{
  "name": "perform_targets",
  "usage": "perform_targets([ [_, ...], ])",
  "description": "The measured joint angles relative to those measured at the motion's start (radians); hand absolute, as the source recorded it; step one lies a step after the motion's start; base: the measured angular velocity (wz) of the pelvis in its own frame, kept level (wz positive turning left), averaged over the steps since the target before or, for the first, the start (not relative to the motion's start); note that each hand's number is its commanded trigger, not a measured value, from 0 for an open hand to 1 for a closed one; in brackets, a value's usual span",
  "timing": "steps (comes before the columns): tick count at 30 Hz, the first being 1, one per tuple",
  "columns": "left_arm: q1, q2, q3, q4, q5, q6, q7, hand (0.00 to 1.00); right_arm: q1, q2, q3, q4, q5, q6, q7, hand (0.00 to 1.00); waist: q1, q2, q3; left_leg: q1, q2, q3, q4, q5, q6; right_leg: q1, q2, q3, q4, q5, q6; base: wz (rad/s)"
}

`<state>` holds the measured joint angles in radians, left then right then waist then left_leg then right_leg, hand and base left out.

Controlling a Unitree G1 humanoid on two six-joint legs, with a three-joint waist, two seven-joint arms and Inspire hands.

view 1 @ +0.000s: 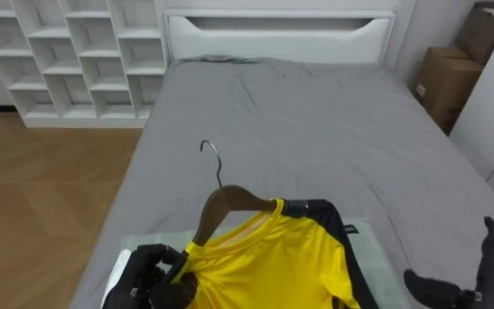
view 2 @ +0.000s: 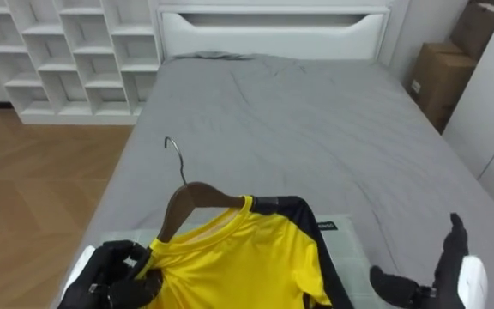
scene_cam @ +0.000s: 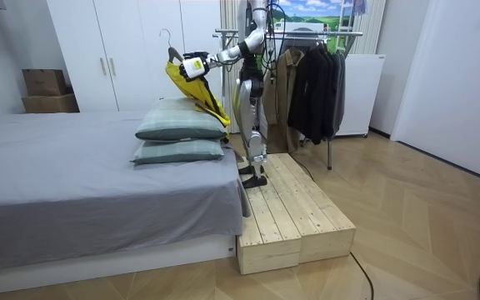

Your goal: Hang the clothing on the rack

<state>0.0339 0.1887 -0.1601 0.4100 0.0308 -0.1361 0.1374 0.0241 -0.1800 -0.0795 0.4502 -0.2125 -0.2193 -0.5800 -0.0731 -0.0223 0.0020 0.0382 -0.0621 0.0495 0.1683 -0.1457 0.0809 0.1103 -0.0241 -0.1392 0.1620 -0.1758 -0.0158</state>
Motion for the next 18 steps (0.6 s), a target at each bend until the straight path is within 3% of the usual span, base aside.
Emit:
perform_targets([
  [4, 0.001, 0.000, 0.000, -0.006, 0.003, 0.000, -0.016, 1.00, 0.000, -0.029, 0.050, -0.117, -0.061, -0.011, -0.032, 0.00, 0.003, 0.008, 0.0004, 0.001, 0.001, 0.002, 0.001, 0.000, 0.000, -0.006, 0.000, 0.001, 0.009, 0.000, 0.000, -0.02],
  [9, 0.001, -0.012, 0.000, -0.011, 0.003, 0.000, -0.024, 1.00, 0.001, -0.029, 0.059, -0.141, -0.176, -0.020, -0.034, 0.00, 0.015, 0.015, 0.0011, -0.001, 0.002, 0.002, 0.004, 0.000, 0.000, -0.008, -0.001, 0.002, 0.015, 0.000, 0.000, -0.01],
  [18, 0.002, -0.013, 0.002, -0.023, 0.002, 0.000, -0.064, 1.00, 0.002, -0.030, 0.098, -0.217, -0.233, -0.021, -0.027, 0.00, 0.028, 0.016, 0.0010, -0.004, 0.003, 0.001, 0.009, 0.000, 0.000, -0.015, 0.000, 0.006, 0.024, 0.000, 0.000, 0.00],
])
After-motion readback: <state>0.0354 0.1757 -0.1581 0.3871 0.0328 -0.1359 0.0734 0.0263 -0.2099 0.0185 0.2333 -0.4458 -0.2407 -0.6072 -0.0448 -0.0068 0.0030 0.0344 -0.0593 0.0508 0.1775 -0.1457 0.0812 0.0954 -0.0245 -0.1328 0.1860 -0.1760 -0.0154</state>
